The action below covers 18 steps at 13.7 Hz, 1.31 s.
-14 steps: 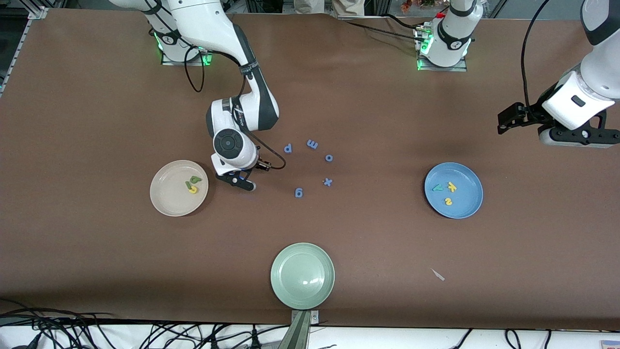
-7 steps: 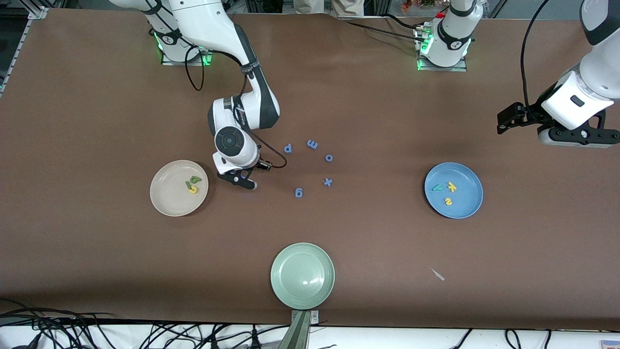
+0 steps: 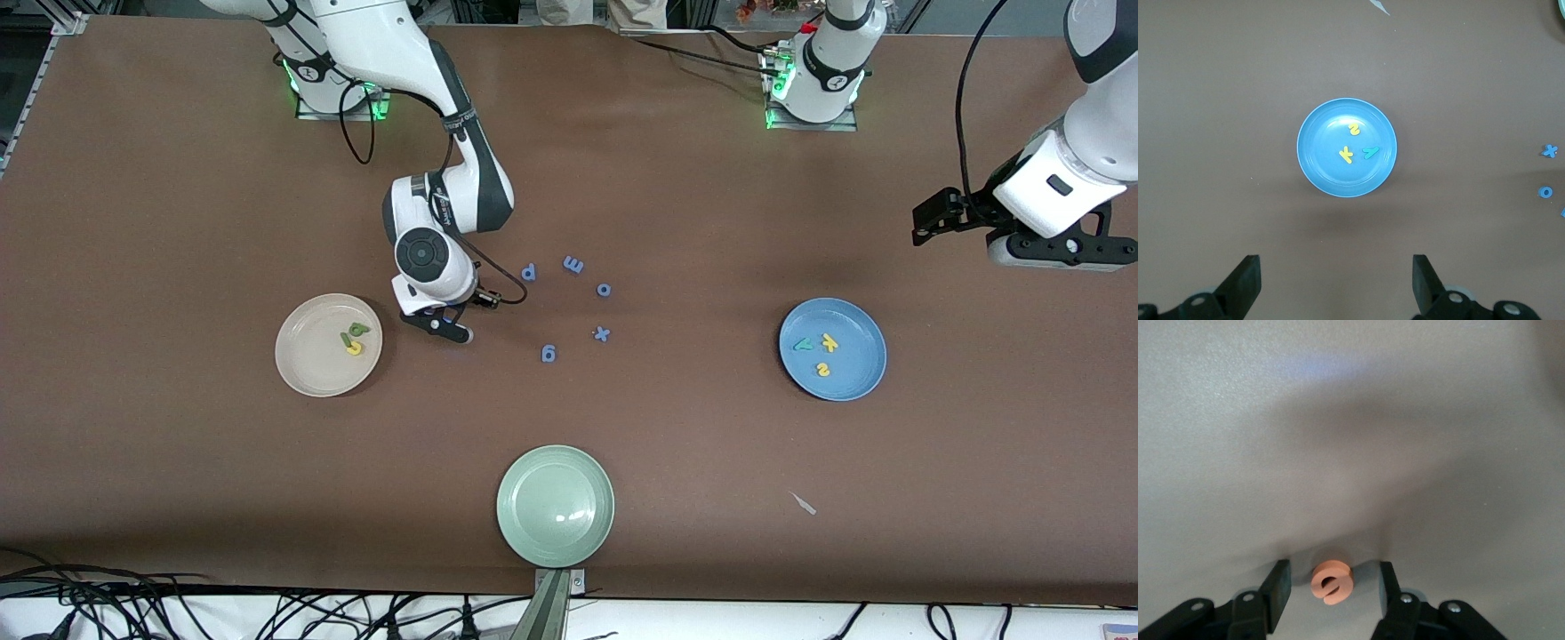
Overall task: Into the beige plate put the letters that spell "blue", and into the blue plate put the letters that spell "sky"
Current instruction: 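Carry the orange e to the beige plate and open the right gripper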
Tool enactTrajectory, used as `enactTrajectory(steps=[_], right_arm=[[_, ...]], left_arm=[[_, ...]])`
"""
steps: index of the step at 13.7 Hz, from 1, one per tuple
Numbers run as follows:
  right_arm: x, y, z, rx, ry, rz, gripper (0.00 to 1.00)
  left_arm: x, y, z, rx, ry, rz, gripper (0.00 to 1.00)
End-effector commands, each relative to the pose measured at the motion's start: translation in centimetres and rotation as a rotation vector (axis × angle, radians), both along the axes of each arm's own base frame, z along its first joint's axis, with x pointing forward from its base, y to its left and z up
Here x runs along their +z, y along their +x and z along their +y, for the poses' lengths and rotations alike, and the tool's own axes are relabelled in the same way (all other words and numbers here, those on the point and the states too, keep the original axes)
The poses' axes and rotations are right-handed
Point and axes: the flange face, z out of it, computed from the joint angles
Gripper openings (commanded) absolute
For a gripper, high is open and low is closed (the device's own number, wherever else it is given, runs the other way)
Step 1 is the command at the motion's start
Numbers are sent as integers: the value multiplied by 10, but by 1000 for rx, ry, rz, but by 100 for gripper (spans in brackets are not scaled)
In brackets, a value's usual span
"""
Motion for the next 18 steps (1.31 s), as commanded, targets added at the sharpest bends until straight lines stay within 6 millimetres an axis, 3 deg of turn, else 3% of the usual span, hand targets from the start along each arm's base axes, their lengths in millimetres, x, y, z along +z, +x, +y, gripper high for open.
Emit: enactTrajectory(steps=[1,3,8,11,15,18], right_arm=[[1,-14,3,-9,26,-13,58],[0,-14,2,-13,27,-11,52],[11,-13,2,1,43,-13,14],[22,-4,-6,17,51,-22,10],[80,45,-83,141,62,53,10],[97,63,-140,275,70,51,10]], left_arm=[[4,3,-1,-21,-18,11,100],[4,3,0,-21,-16,11,100],[4,2,0,-19,-16,17,100],[4,2,0,-21,-16,17,100],[4,2,0,-19,-17,18,100],[4,2,0,-19,-17,20,100]])
